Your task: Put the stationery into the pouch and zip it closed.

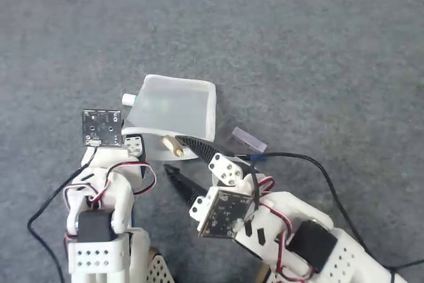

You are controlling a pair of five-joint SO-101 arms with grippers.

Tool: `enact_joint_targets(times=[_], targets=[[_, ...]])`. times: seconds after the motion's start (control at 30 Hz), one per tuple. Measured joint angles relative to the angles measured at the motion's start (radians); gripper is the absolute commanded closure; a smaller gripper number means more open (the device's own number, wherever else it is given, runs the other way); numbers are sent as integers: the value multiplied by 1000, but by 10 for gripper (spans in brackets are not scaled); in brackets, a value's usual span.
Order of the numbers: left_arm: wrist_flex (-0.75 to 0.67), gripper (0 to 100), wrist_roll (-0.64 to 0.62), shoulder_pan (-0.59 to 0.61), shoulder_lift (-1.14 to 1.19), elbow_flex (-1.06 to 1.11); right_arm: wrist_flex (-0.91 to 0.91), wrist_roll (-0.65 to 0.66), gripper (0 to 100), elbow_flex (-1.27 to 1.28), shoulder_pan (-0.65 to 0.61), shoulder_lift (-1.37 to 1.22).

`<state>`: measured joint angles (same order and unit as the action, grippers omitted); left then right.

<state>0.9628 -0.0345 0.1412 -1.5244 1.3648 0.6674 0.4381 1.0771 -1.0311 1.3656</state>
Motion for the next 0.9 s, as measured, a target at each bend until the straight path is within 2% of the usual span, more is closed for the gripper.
enact_joint_targets(times=[0.33,0.57,0.73,0.9], targets=[[0,987,0,0,0,0,-101,-2,843,51,23,-8],[0,987,0,0,0,0,-169,-2,846,52,63,-138],[0,987,0,0,0,0,-173,-2,996,52,68,-189],[-2,987,0,0,0,0,-175,-2,993,52,68,-189]])
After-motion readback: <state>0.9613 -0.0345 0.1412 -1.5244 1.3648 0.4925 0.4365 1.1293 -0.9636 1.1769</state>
